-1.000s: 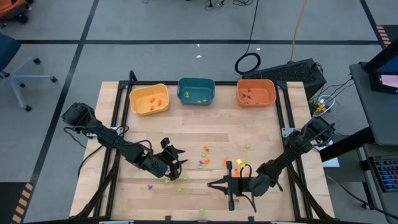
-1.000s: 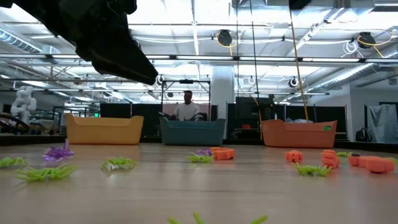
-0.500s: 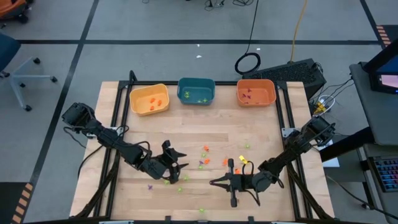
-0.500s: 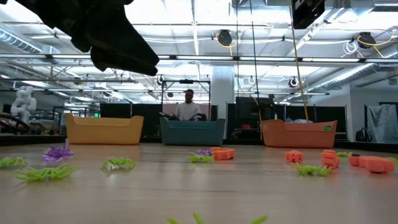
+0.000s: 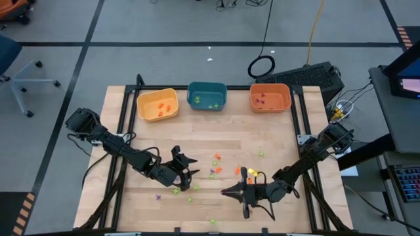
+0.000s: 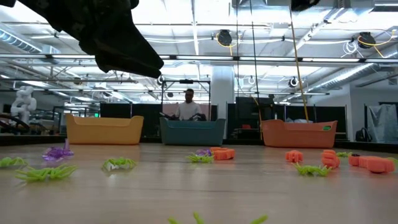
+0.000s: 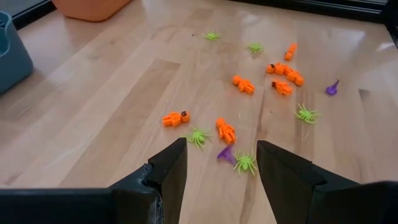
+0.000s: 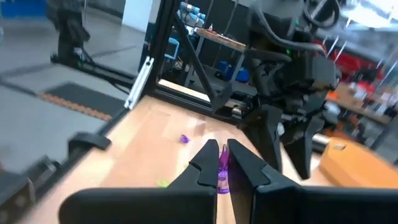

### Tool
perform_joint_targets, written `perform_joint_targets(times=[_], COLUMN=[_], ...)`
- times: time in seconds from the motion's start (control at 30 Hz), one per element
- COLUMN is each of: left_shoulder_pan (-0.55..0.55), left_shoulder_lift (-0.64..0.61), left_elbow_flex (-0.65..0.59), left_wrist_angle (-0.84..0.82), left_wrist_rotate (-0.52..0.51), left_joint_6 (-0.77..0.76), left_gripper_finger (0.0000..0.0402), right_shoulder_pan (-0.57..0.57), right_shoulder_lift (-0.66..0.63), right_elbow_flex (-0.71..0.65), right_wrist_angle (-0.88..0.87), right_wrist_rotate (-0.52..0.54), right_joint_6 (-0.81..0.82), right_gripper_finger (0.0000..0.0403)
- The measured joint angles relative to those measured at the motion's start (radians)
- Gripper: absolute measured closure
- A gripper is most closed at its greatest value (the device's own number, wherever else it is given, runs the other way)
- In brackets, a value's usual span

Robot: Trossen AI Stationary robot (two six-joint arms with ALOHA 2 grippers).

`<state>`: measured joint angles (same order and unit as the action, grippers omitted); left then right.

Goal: Sort Halloween decoration
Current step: Put the violet witch hat toy into the orange bin

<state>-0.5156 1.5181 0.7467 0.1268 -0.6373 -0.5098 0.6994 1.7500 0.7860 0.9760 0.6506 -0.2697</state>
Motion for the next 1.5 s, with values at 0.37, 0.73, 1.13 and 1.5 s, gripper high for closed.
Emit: perform_joint_targets(times=[0.37,0.73,1.13,1.5], left_shoulder_pan=[-0.001,-0.001,-0.001,-0.001], left_shoulder_lift=[0.0,0.0,0.0,0.0], left_elbow_flex=[0.0,0.0,0.0,0.0], left_wrist_angle=[0.0,0.0,-0.001,0.0], left_wrist_rotate=[-0.001,-0.002,-0.003,-0.003], left_joint_6=[0.0,0.0,0.001,0.001], left_gripper_finger=[0.021,0.021,0.021,0.021], right_shoulder_pan=[-0.01,-0.012,-0.012,-0.012], right_shoulder_lift=[0.0,0.0,0.0,0.0], right_elbow_flex=[0.0,0.0,0.0,0.001], right_wrist_angle=[0.0,0.0,0.0,0.0], right_wrist_rotate=[0.002,0.003,0.003,0.003], right_joint_6=[-0.474,-0.643,-0.641,-0.64], right_gripper_finger=[0.04,0.04,0.0399,0.0399])
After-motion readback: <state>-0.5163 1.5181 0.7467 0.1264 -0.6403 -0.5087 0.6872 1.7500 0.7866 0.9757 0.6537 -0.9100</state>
